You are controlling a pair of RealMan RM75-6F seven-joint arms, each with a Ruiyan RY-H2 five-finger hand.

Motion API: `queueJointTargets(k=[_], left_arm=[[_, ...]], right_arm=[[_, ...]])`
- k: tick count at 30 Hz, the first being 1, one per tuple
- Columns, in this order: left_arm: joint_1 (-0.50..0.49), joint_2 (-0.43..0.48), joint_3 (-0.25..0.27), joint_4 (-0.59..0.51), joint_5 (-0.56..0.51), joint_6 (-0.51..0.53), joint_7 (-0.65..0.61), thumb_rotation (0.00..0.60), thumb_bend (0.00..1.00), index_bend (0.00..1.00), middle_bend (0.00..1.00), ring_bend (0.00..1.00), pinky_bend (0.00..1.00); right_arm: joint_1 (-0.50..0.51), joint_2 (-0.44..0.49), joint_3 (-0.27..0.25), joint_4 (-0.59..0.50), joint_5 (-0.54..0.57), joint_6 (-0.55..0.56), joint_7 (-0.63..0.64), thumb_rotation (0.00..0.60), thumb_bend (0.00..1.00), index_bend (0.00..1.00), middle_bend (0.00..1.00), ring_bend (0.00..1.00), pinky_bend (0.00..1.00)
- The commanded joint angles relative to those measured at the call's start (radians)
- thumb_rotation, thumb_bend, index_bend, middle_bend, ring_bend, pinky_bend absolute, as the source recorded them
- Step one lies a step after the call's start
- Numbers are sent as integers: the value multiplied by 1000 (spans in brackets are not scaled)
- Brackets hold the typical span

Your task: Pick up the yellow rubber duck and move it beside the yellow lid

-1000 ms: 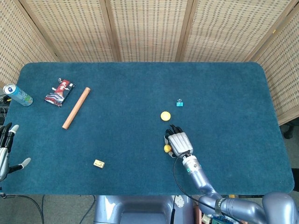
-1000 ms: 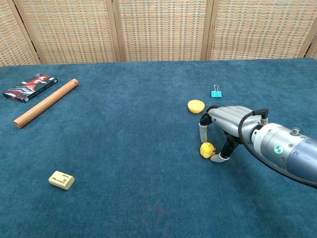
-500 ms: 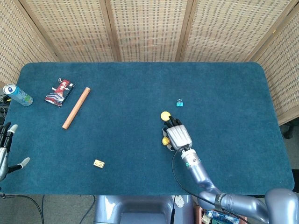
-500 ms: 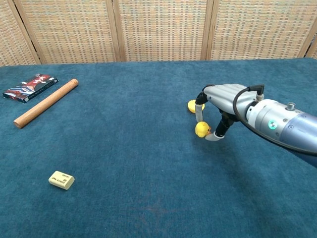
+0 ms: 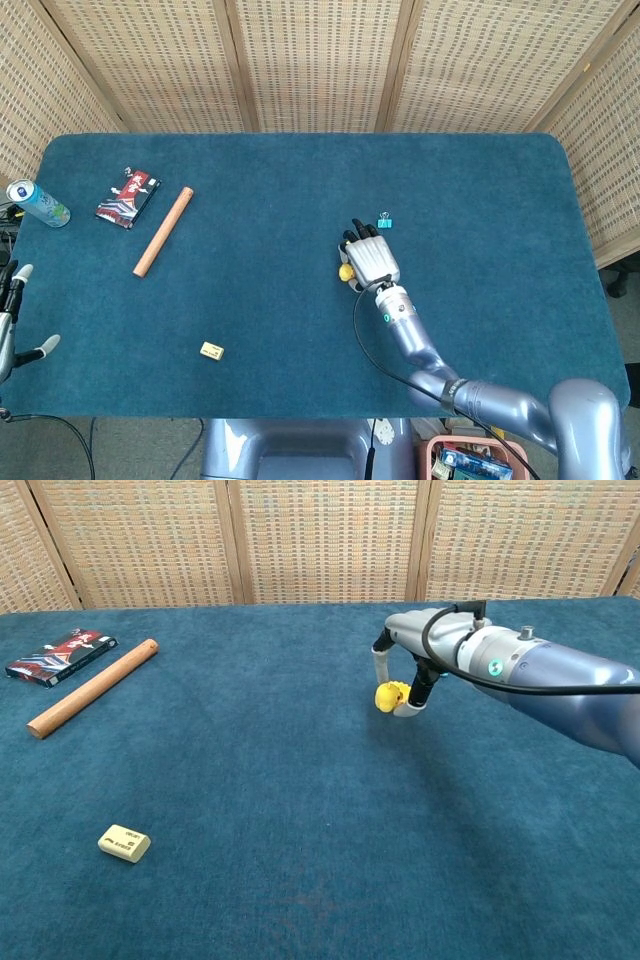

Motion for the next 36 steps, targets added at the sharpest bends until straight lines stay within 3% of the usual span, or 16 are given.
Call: queueJointTargets(k=[1,11,20,31,36], left_arm=[[1,0,-6,3,-6,4,-1,600,107,0,0,0,0],[2,-2,-18,9,-25,10,6,600,108,0,0,0,0],[-3,-6,-19,13,-34,-2,18,600,107,0,0,0,0],[-9,-12,-19,15,-39,-11,29,600,109,0,0,0,0],[-8,-11,-21,15,-44,-11,27,600,107,0,0,0,0]], right_arm=[[61,-34,19,104,40,-58,9,600,206,514,212,0,141],[128,-80,30,325,79,-154,87,600,206,514,212,0,141],[155,-115,12,451,62,-196,151,600,206,514,212,0,141],[173,-142,7,511,42,-218,200,600,206,511,213,0,141],[179,-152,0,535,35,-227,206,600,205,420,168,0,141]])
